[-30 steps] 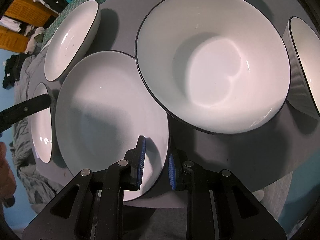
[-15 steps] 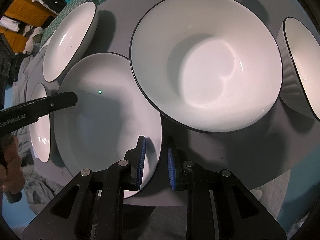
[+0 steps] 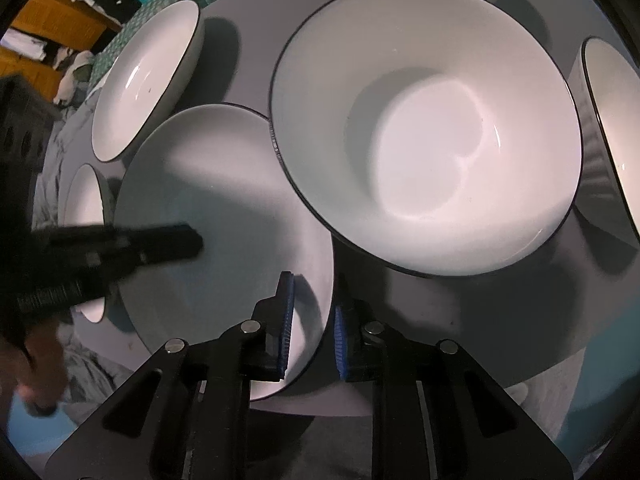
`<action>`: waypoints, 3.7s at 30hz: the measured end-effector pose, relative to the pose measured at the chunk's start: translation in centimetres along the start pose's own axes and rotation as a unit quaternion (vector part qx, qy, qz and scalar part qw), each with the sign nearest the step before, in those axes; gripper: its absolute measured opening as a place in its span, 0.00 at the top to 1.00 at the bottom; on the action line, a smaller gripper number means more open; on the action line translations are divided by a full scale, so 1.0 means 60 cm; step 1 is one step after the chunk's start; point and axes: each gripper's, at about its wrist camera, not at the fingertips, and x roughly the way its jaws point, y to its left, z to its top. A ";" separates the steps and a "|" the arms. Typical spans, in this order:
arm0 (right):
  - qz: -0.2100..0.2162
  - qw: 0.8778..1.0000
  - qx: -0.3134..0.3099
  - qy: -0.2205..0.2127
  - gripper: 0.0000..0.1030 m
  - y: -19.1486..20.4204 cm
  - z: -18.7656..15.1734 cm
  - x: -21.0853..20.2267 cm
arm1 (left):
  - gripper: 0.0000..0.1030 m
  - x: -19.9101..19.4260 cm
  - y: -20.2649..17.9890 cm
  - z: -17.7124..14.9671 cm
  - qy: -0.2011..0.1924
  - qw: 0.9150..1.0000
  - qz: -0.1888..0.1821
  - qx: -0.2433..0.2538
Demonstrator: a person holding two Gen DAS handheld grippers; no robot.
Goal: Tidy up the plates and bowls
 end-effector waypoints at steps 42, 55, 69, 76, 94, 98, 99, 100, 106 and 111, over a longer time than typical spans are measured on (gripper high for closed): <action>0.016 1.000 0.004 0.012 0.84 -0.008 0.009 0.004 | 0.71 -0.045 0.077 0.010 -0.039 0.997 0.067 -0.029; 0.018 1.000 0.003 0.011 0.86 -0.022 0.016 -0.004 | 0.71 -0.026 0.060 -0.077 -0.015 0.996 0.070 -0.055; 0.034 0.998 -0.038 0.043 0.85 -0.008 0.021 0.016 | 0.80 -0.038 0.117 -0.161 -0.036 0.989 0.024 -0.141; 0.034 0.996 -0.058 0.057 0.85 -0.003 0.019 0.019 | 0.86 -0.046 0.132 -0.146 -0.039 0.987 0.013 -0.154; 0.036 0.995 -0.082 0.050 0.87 0.018 0.060 -0.020 | 0.85 -0.091 0.124 -0.127 -0.042 0.986 0.022 -0.160; 0.039 0.994 -0.088 0.045 0.87 0.031 0.079 -0.033 | 0.85 -0.112 0.130 -0.112 -0.050 0.985 0.020 -0.166; 0.039 0.994 -0.090 0.044 0.87 0.034 0.084 -0.034 | 0.85 -0.119 0.132 -0.106 -0.053 0.984 0.022 -0.167; 0.040 0.994 -0.092 0.042 0.87 0.038 0.088 -0.035 | 0.85 -0.125 0.134 -0.102 -0.055 0.984 0.025 -0.166; 0.046 0.993 -0.102 0.036 0.87 0.066 0.124 -0.035 | 0.84 -0.162 0.156 -0.073 -0.073 0.982 0.038 -0.167; 0.054 0.991 -0.117 0.032 0.88 0.098 0.161 -0.030 | 0.83 -0.194 0.188 -0.042 -0.090 0.979 0.045 -0.176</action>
